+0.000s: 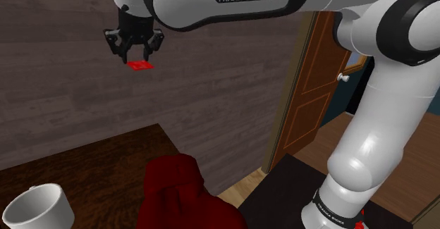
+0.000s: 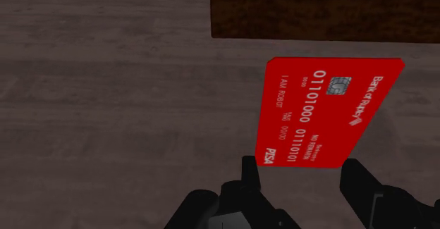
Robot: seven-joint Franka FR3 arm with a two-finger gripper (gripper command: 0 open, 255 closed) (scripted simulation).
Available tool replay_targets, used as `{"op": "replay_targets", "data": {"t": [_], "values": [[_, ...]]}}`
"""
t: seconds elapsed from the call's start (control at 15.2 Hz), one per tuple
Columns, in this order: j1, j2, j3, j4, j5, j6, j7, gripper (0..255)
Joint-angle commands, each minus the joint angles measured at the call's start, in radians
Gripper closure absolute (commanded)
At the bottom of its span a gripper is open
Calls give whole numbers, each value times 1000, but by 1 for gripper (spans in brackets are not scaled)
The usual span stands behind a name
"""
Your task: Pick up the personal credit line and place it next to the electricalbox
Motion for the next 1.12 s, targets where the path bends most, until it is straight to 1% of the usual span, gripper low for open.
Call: {"op": "replay_targets", "data": {"t": [0.0, 0.33, 0.53, 0.79, 1.06], "values": [[17, 3, 10, 12, -9, -22, 20, 255], [119, 42, 52, 53, -83, -109, 141, 255], [200, 87, 72, 97, -142, -175, 216, 255], [338, 166, 81, 177, -229, -274, 310, 255], [504, 259, 71, 286, -321, -382, 388, 255]]}}
